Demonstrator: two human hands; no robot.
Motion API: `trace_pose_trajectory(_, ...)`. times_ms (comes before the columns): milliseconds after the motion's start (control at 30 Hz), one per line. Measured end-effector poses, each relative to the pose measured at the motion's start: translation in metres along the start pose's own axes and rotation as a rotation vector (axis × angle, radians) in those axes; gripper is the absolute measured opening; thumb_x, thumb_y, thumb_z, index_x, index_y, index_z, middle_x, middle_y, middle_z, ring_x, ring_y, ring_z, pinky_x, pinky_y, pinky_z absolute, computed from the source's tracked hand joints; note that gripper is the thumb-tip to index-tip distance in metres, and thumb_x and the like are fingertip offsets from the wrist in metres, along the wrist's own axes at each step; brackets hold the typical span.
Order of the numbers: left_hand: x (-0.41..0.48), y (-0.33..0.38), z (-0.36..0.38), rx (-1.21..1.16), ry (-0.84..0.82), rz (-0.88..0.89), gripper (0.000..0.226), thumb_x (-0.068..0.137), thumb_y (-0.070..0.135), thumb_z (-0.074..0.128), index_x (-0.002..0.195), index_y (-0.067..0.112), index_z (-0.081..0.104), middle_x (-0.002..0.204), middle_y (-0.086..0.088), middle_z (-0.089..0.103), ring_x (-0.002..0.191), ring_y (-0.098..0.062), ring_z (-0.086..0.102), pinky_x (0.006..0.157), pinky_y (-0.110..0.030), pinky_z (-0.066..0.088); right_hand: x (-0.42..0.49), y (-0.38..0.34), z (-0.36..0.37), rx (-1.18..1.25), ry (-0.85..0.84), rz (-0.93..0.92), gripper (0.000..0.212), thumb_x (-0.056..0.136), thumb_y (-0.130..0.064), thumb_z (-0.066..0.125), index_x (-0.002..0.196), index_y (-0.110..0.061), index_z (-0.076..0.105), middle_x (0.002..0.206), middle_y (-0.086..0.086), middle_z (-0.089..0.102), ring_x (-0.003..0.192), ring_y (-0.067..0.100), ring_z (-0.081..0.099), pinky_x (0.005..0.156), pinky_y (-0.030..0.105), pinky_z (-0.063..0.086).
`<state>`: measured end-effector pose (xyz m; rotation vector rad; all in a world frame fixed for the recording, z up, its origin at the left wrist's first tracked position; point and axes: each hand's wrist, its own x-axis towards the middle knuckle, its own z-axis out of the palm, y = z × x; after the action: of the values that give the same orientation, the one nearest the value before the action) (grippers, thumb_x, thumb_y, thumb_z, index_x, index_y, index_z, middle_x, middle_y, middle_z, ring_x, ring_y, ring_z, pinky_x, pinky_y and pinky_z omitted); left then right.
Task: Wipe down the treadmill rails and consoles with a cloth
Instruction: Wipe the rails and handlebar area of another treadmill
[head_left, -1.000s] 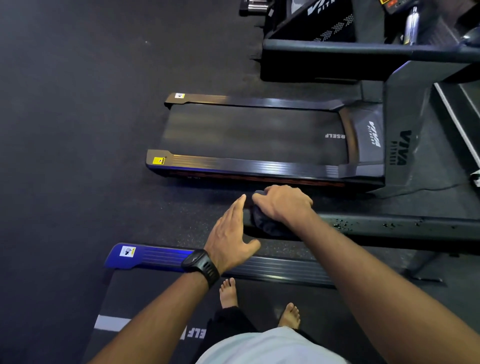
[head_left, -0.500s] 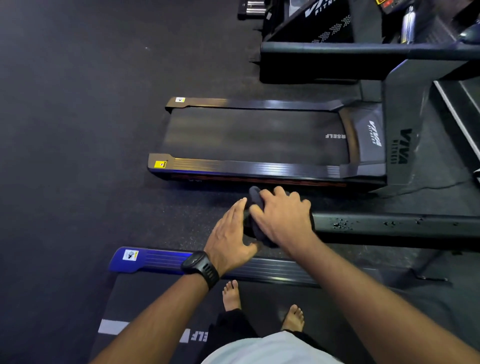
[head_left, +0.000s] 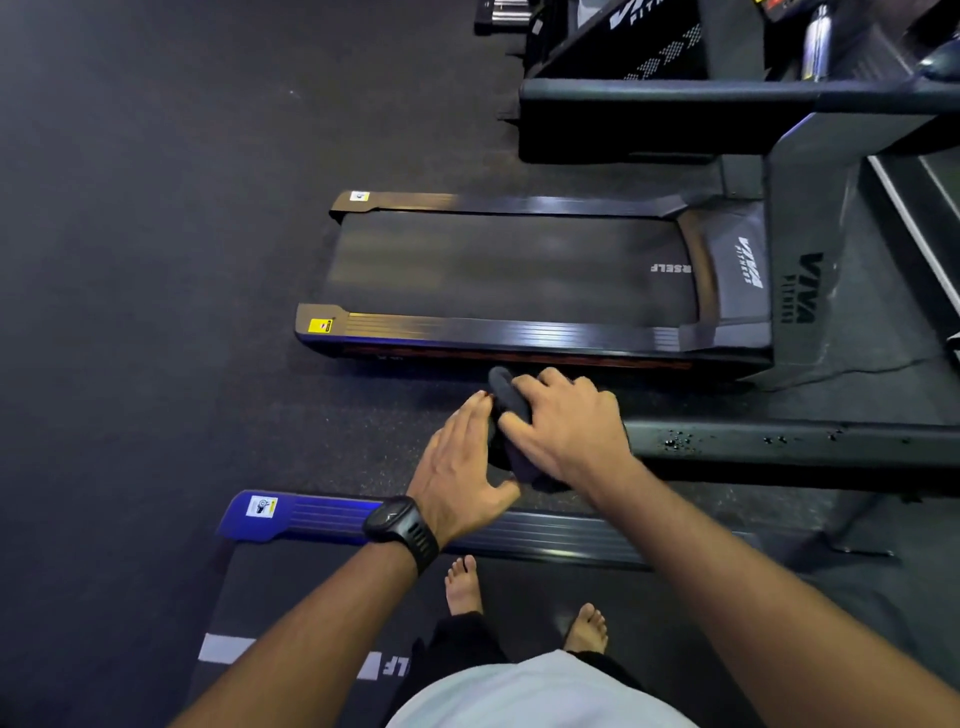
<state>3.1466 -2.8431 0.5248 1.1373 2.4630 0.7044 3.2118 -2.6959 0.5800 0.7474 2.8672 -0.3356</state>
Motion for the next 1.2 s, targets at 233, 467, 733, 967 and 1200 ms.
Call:
trace_pose_trajectory(233, -0.002, 0.002, -0.002, 0.054, -0.018, 0.026, 0.099, 0.073, 0.051, 0.058, 0.156, 0.014, 0.019, 0.161, -0.004, 0.025, 0.147, -0.019, 0.026, 0.119, -0.040, 0.028, 0.005, 0.003, 0.002, -0.020, -0.026, 0.145, 0.054, 0.090, -0.058, 0.033, 0.122, -0.026, 0.062, 0.119, 0.005, 0.062, 0.107, 0.036, 0.058, 0.089, 0.049, 0.044)
trace_pose_trajectory(467, -0.001, 0.003, -0.001, 0.056, 0.001, 0.024, 0.099, 0.072, 0.054, 0.054, 0.155, 0.014, 0.020, 0.161, -0.004, 0.026, 0.147, -0.020, 0.027, 0.118, -0.042, 0.030, 0.036, 0.013, -0.014, 0.079, -0.289, 0.198, 0.060, 0.086, -0.063, 0.034, 0.121, -0.028, 0.067, 0.126, 0.006, 0.066, 0.115, 0.038, 0.060, 0.095, 0.049, 0.048)
trace_pose_trajectory(733, -0.001, 0.006, 0.000, 0.089, 0.012, 0.012, 0.099, 0.070, 0.057, 0.047, 0.155, 0.014, 0.022, 0.161, -0.004, 0.025, 0.148, -0.019, 0.023, 0.120, -0.041, 0.028, -0.020, 0.012, 0.000, -0.077, 0.070, 0.041, 0.056, 0.085, -0.061, 0.030, 0.120, -0.029, 0.061, 0.117, 0.001, 0.062, 0.103, 0.035, 0.059, 0.084, 0.048, 0.045)
trace_pose_trajectory(967, 0.002, 0.009, -0.005, 0.171, 0.014, 0.037, 0.090, 0.076, 0.053, 0.055, 0.151, 0.011, 0.032, 0.153, -0.006, 0.039, 0.142, -0.021, 0.033, 0.118, -0.038, 0.029, 0.036, 0.020, -0.015, 0.093, -0.256, 0.240, 0.058, 0.088, -0.059, 0.036, 0.122, -0.024, 0.066, 0.125, 0.008, 0.065, 0.115, 0.038, 0.059, 0.095, 0.049, 0.046)
trace_pose_trajectory(1200, 0.002, 0.014, 0.000, 0.163, 0.022, 0.023, 0.097, 0.070, 0.059, 0.044, 0.152, 0.008, 0.031, 0.156, -0.010, 0.033, 0.146, -0.023, 0.029, 0.119, -0.037, 0.027, 0.001, 0.022, -0.007, 0.059, -0.055, 0.084, 0.056, 0.083, -0.066, 0.037, 0.117, -0.031, 0.063, 0.118, 0.000, 0.064, 0.108, 0.034, 0.060, 0.089, 0.046, 0.048)
